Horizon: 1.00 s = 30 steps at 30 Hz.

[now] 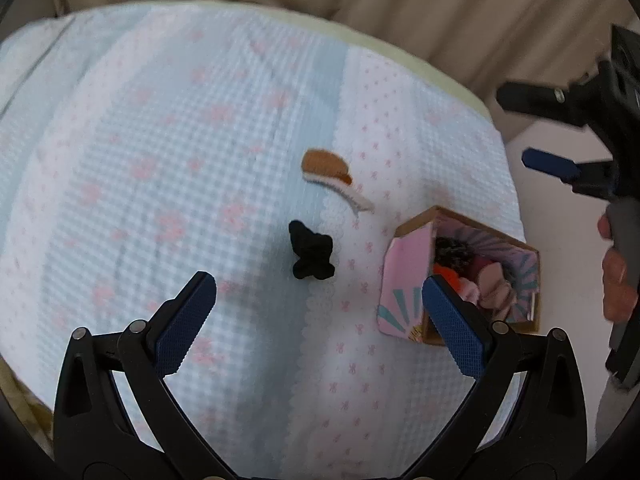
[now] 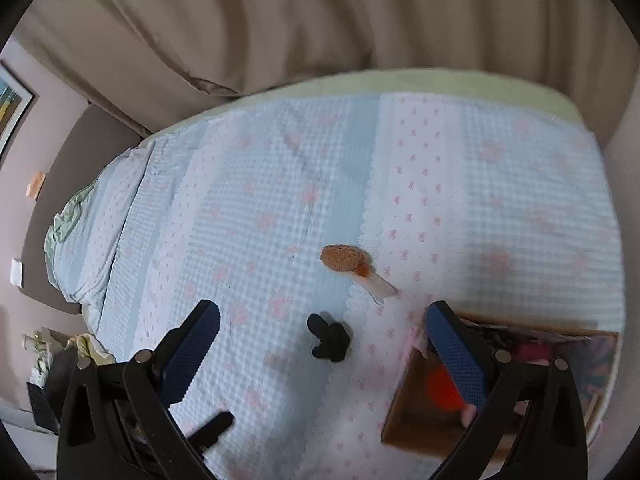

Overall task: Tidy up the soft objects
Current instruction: 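Grasp the black item with the left gripper while the right grasps the brown plush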

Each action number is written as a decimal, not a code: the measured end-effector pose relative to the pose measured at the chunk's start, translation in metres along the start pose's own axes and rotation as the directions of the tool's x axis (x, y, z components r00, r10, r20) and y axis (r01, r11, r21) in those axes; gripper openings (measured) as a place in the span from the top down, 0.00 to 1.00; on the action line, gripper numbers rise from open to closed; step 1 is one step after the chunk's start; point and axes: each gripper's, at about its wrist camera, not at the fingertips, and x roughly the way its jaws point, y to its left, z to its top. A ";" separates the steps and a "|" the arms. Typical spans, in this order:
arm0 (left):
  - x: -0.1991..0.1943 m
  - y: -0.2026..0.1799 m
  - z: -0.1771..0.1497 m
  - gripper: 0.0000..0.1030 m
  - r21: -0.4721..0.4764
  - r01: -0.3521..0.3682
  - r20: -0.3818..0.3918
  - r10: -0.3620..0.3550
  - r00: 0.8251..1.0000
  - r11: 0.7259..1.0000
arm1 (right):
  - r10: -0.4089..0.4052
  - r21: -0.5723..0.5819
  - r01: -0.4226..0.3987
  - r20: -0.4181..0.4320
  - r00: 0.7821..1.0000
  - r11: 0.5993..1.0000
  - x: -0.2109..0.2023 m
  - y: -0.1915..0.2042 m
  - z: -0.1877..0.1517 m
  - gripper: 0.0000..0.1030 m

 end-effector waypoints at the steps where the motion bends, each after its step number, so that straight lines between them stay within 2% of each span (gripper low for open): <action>1: 0.010 0.001 0.000 0.01 -0.004 0.000 -0.007 0.000 1.000 1.000 | 0.003 0.003 -0.003 -0.018 1.000 1.000 0.015 -0.004 0.005 0.00; 8: 0.091 0.006 -0.001 0.01 -0.059 -0.008 -0.063 0.004 0.998 0.998 | 0.003 -0.013 -0.005 -0.148 0.989 1.000 0.104 -0.018 0.028 0.02; 12: 0.131 0.007 -0.005 0.05 -0.096 -0.010 -0.097 0.000 0.995 0.995 | 0.001 -0.020 -0.006 -0.242 0.970 1.000 0.160 -0.026 0.036 0.04; 15: 0.160 0.006 -0.006 0.11 -0.113 -0.016 -0.128 0.001 0.992 0.993 | -0.003 -0.029 -0.006 -0.314 0.950 1.000 0.199 -0.029 0.038 0.05; 17: 0.176 0.007 -0.007 0.16 -0.120 -0.022 -0.137 0.006 0.991 0.993 | -0.005 -0.046 -0.011 -0.348 0.938 0.999 0.218 -0.029 0.038 0.19; 20: 0.199 0.008 -0.007 0.26 -0.126 -0.051 -0.144 0.033 0.989 0.991 | -0.028 -0.083 -0.004 -0.384 0.923 0.997 0.244 -0.028 0.038 0.22; 25: 0.218 0.008 -0.008 0.31 -0.121 -0.078 -0.143 0.061 0.988 0.990 | -0.041 -0.102 -0.003 -0.424 0.905 0.995 0.275 -0.031 0.036 0.34; 27: 0.221 0.003 -0.008 0.44 -0.084 -0.111 -0.137 0.099 0.986 0.990 | -0.041 -0.106 -0.005 -0.426 0.904 0.994 0.280 -0.031 0.036 0.41; 28: 0.221 0.001 -0.007 0.59 -0.067 -0.130 -0.138 0.120 0.983 0.989 | -0.038 -0.107 -0.008 -0.424 0.905 0.994 0.282 -0.031 0.036 0.46; 29: 0.222 0.000 -0.006 0.68 -0.056 -0.140 -0.138 0.131 0.982 0.989 | -0.036 -0.107 -0.011 -0.421 0.906 0.994 0.283 -0.031 0.036 0.48; 30: 0.222 0.001 -0.006 0.70 -0.059 -0.137 -0.140 0.128 0.982 0.989 | -0.040 -0.112 -0.007 -0.414 0.909 0.994 0.283 -0.031 0.036 0.48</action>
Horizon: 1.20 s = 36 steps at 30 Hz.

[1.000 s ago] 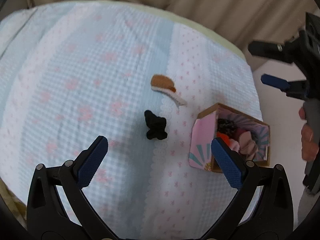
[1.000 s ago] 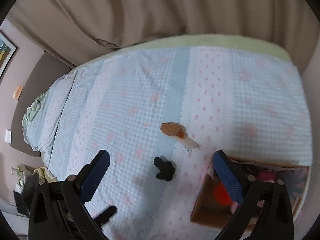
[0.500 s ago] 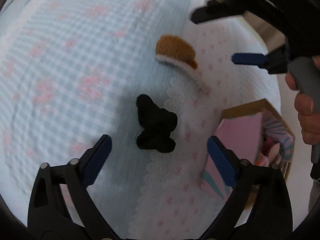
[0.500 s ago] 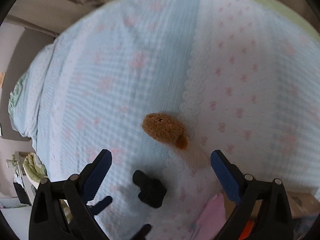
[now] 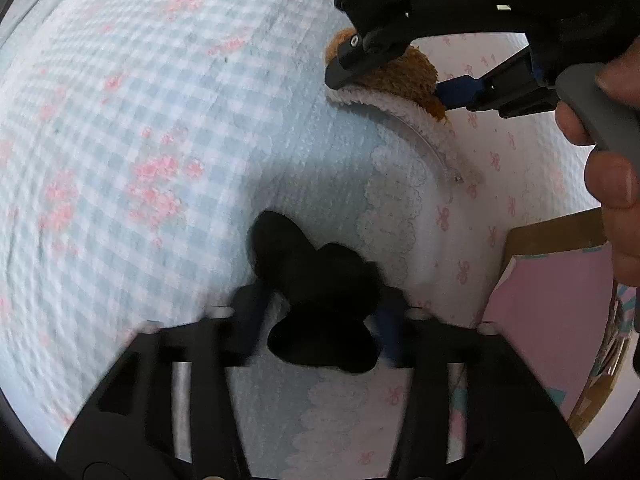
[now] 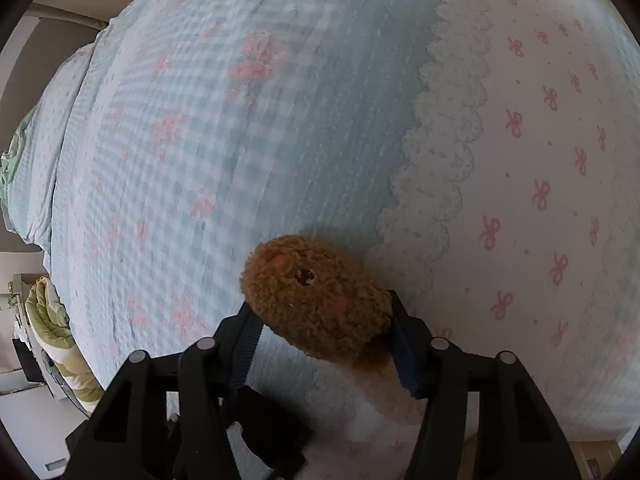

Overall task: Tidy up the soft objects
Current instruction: 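Grasp the black item with the left gripper while the right grasps the brown plush, then carry black item and brown plush into the box and open both grippers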

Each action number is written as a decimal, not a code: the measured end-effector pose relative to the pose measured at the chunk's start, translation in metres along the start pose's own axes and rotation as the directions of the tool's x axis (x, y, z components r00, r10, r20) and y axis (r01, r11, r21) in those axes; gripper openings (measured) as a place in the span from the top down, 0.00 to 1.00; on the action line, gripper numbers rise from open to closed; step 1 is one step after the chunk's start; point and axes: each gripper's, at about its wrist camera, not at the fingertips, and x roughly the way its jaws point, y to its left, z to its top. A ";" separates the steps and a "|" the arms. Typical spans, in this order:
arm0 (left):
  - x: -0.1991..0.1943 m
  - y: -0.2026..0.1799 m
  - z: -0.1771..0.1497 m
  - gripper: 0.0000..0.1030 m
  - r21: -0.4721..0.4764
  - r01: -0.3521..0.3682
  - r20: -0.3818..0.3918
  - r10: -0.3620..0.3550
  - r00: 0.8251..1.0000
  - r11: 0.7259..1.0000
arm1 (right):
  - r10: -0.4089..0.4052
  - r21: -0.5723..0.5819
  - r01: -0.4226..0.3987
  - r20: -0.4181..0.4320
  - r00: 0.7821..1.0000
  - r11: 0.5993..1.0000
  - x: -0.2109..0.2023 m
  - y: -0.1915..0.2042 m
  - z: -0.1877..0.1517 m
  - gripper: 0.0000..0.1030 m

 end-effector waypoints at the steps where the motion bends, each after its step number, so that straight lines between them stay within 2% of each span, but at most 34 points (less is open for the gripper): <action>1: 0.000 0.002 0.001 0.73 -0.010 0.011 -0.003 -0.011 1.000 1.000 | -0.011 -0.007 0.011 0.005 1.000 1.000 0.000 0.001 0.000 0.51; 5: -0.002 0.007 0.003 0.78 -0.024 0.027 -0.004 -0.027 1.000 0.999 | -0.018 -0.012 0.018 0.027 0.999 1.000 -0.003 0.002 -0.001 0.56; 10: -0.017 0.020 0.009 0.78 -0.027 0.049 0.018 -0.048 0.999 0.998 | -0.011 0.002 0.011 0.059 0.998 1.000 -0.012 0.005 -0.006 0.57; 19: -0.068 0.047 0.026 0.78 -0.039 0.062 0.075 -0.059 0.995 0.997 | -0.002 0.015 0.000 0.138 0.990 1.000 -0.052 0.034 -0.020 0.58; 22: -0.093 0.057 0.029 0.78 -0.027 0.065 0.104 -0.062 0.993 0.997 | -0.001 0.014 -0.002 0.175 0.985 1.000 -0.075 0.047 -0.031 0.58; 29: -0.166 0.041 0.010 0.78 0.012 0.071 0.180 -0.072 0.981 0.997 | -0.007 0.005 0.006 0.266 0.964 1.000 -0.142 0.073 -0.076 0.58; 36: -0.254 0.037 -0.005 0.78 0.097 0.062 0.242 -0.084 0.967 0.993 | -0.010 0.020 0.003 0.378 0.926 1.000 -0.219 0.095 -0.137 0.58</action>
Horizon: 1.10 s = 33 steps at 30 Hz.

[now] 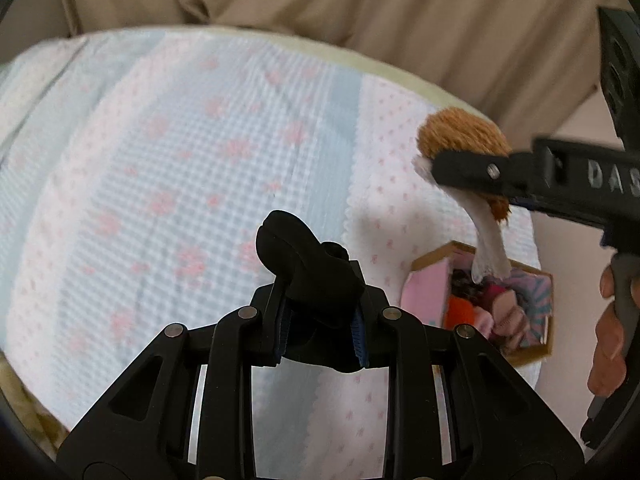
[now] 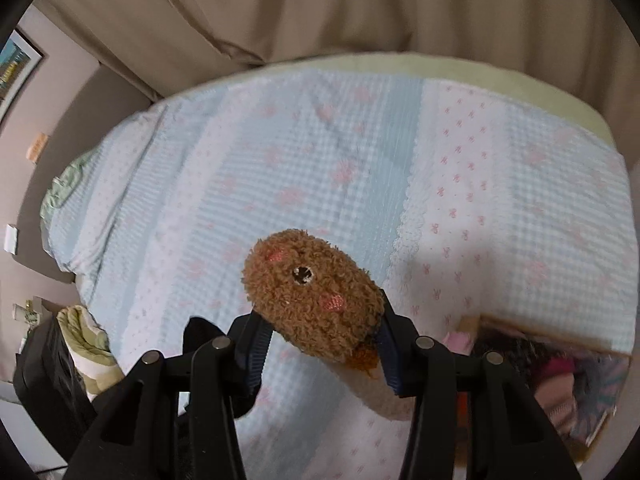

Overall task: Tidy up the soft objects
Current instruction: 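Carry black item and brown plush into the box and open both grippers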

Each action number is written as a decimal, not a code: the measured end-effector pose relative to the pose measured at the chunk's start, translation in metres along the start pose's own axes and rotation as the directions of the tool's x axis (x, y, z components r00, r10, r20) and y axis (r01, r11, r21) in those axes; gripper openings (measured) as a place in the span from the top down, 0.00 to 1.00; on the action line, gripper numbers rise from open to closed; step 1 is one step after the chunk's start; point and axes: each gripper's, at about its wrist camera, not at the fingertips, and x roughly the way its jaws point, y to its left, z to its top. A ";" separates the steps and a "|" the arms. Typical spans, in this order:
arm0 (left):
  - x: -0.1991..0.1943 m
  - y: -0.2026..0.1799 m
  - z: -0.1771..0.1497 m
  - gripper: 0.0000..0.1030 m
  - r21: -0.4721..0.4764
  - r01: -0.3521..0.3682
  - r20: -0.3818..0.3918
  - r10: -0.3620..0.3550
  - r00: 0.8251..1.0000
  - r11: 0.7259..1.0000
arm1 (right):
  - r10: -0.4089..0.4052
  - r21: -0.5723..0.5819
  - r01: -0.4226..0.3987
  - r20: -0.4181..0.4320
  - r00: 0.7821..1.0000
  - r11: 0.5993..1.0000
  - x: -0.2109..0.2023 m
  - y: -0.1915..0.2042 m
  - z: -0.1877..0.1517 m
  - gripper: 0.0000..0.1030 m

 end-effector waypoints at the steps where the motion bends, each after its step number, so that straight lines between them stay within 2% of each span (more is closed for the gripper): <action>1: -0.009 -0.002 0.000 0.78 0.010 0.004 0.004 -0.004 1.000 1.000 | -0.001 0.002 0.001 0.018 1.000 1.000 -0.015 0.004 -0.007 0.58; 5: -0.052 -0.007 -0.004 0.78 0.040 0.031 0.006 -0.032 0.999 0.999 | -0.012 0.028 0.010 0.065 0.998 1.000 -0.056 0.016 -0.039 0.58; 9: -0.070 -0.014 -0.016 0.78 0.077 0.039 0.006 -0.040 0.999 0.996 | -0.009 0.067 0.002 0.092 0.996 0.998 -0.088 0.020 -0.072 0.58; 15: -0.084 -0.042 -0.032 0.78 0.131 0.050 0.005 -0.051 0.999 0.990 | -0.059 0.058 0.052 0.117 0.991 0.997 -0.122 0.013 -0.116 0.58; 24: -0.072 -0.122 -0.033 0.78 0.228 0.110 -0.014 -0.109 0.994 0.967 | -0.127 0.174 0.100 0.153 0.980 0.980 -0.156 -0.057 -0.146 0.58; 33: -0.019 -0.206 -0.038 0.78 0.283 0.167 -0.099 -0.144 0.985 0.944 | -0.206 0.303 0.159 0.130 0.970 0.940 -0.177 -0.152 -0.162 0.58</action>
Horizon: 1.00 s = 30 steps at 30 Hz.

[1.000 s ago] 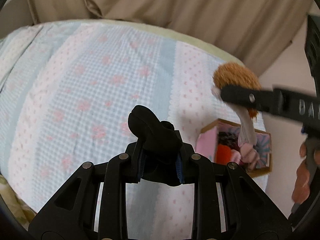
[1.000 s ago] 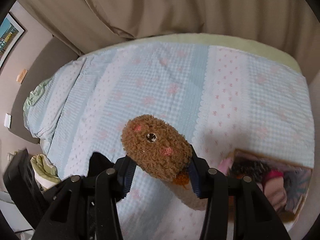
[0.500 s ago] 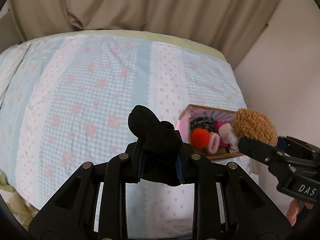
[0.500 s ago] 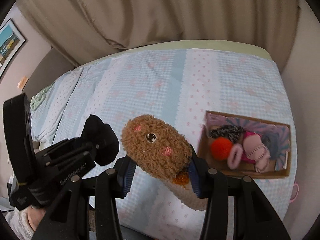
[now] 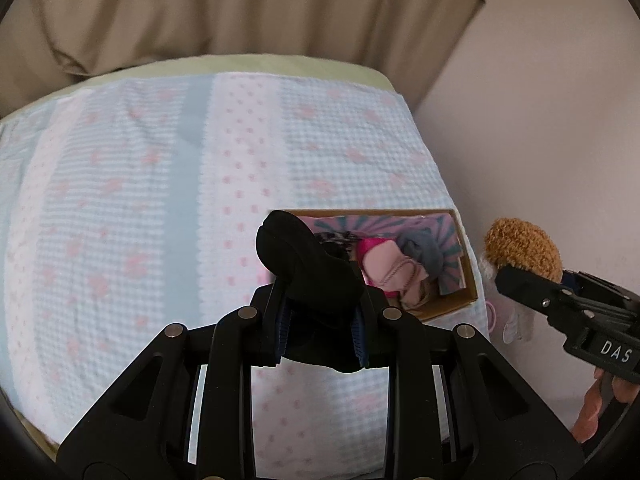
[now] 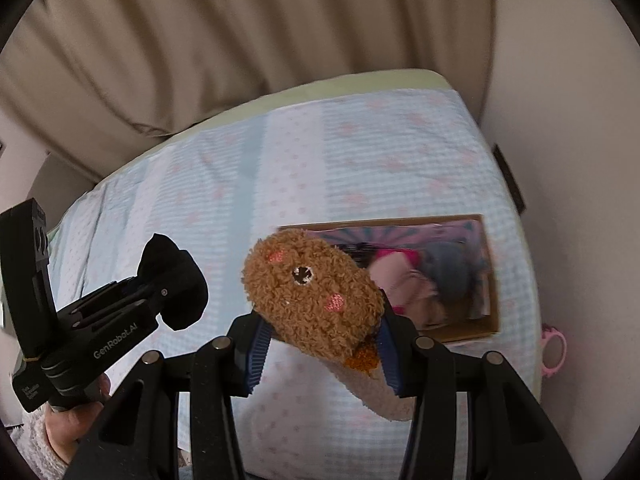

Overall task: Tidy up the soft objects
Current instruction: 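Carry black item and brown plush into the box and open both grippers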

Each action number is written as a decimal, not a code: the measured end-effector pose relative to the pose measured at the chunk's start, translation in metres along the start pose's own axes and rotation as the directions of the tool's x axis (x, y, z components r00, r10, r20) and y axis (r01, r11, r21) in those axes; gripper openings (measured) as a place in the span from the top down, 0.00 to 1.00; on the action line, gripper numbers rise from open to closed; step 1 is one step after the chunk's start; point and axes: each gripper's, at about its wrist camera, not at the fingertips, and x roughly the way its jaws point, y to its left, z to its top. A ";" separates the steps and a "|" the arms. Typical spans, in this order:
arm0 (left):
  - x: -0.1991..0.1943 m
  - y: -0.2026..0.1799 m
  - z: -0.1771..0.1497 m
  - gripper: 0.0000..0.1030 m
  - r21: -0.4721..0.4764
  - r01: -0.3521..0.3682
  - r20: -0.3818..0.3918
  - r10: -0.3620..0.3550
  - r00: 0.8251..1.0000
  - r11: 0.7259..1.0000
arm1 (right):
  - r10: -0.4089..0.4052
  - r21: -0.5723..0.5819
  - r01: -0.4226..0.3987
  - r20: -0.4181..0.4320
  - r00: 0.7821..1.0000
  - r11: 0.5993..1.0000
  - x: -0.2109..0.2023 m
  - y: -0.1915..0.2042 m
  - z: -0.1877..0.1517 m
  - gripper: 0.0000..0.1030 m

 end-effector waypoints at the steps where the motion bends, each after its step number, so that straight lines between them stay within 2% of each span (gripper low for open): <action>1: 0.009 -0.008 0.002 0.78 0.009 0.004 -0.013 -0.004 1.000 1.000 | -0.003 0.012 0.003 -0.005 1.000 1.000 0.002 -0.009 0.002 0.58; 7: 0.062 -0.036 0.006 0.78 0.048 -0.007 -0.095 0.011 0.995 0.999 | 0.000 0.068 0.004 -0.052 0.999 0.998 0.028 -0.055 0.019 0.58; 12: 0.110 -0.033 -0.003 0.78 0.041 -0.038 -0.176 0.044 0.983 0.998 | 0.023 0.084 -0.012 -0.129 0.991 0.996 0.071 -0.077 0.029 0.58; 16: 0.141 -0.028 -0.011 0.78 0.053 -0.040 -0.214 0.051 0.975 0.998 | 0.059 0.091 -0.043 -0.184 0.981 0.995 0.113 -0.081 0.025 0.58; 19: 0.160 -0.029 -0.016 0.78 0.095 -0.055 -0.245 0.077 0.967 0.994 | 0.107 0.154 -0.076 -0.207 0.972 0.985 0.134 -0.086 0.020 0.58; 23: 0.174 -0.028 -0.017 0.78 0.113 -0.070 -0.267 0.098 0.959 0.991 | 0.156 0.201 -0.107 -0.248 0.956 0.974 0.154 -0.085 0.019 0.56; 25: 0.177 -0.027 -0.016 0.76 0.116 -0.056 -0.272 0.086 0.958 0.992 | 0.179 0.206 -0.124 -0.276 0.944 0.971 0.167 -0.083 0.019 0.53; 27: 0.182 -0.027 -0.018 0.45 0.121 -0.047 -0.298 0.082 0.951 0.992 | 0.178 0.203 -0.122 -0.287 0.941 0.972 0.175 -0.081 0.020 0.44; 28: 0.184 -0.027 -0.020 0.04 0.131 -0.060 -0.306 0.098 0.947 0.990 | 0.165 0.199 -0.110 -0.290 0.943 0.974 0.177 -0.081 0.021 0.33; 29: 0.182 -0.026 -0.023 0.00 0.136 -0.069 -0.295 0.107 0.949 0.988 | 0.152 0.196 -0.096 -0.293 0.944 0.976 0.179 -0.082 0.021 0.19; 30: 0.179 -0.025 -0.024 0.00 0.133 -0.069 -0.281 0.105 0.954 0.989 | 0.147 0.197 -0.092 -0.291 0.945 0.976 0.180 -0.083 0.021 0.13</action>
